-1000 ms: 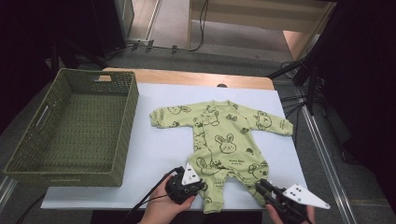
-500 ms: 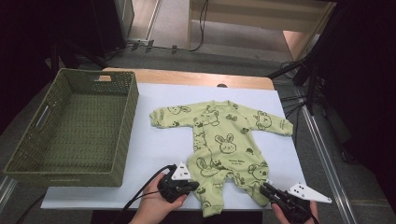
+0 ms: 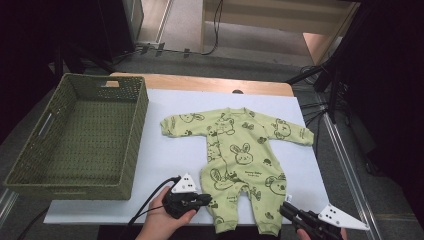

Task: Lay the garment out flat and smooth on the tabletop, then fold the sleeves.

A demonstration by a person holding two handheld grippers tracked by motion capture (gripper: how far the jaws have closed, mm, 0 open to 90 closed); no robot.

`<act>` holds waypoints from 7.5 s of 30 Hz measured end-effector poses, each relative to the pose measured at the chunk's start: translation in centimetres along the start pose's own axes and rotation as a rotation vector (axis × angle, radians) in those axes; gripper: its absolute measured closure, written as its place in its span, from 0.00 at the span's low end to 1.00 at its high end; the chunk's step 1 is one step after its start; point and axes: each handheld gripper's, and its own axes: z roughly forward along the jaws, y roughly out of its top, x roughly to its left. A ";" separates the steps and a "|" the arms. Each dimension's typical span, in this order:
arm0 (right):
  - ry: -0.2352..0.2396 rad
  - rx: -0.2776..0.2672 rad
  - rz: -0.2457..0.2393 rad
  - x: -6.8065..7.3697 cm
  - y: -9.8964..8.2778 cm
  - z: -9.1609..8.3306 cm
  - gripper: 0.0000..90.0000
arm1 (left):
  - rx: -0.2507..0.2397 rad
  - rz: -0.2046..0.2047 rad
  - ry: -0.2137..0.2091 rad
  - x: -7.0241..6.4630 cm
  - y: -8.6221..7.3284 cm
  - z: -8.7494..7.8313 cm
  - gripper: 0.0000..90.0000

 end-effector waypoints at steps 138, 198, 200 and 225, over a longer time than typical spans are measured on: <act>-0.147 -0.121 -0.024 -5.1 1.9 1.1 0.00 | -0.110 0.019 0.136 5.5 6.4 -2.5 0.00; -0.125 -0.097 -0.020 -5.4 1.6 1.9 0.00 | 0.079 -0.258 0.584 19.4 9.2 2.8 0.99; -0.125 -0.100 -0.023 -5.4 1.6 1.8 0.00 | 0.063 -0.260 0.577 19.3 9.2 2.7 1.00; -0.115 -0.111 -0.002 -5.6 1.5 1.7 0.00 | -0.021 -0.345 0.648 20.2 9.7 0.1 0.50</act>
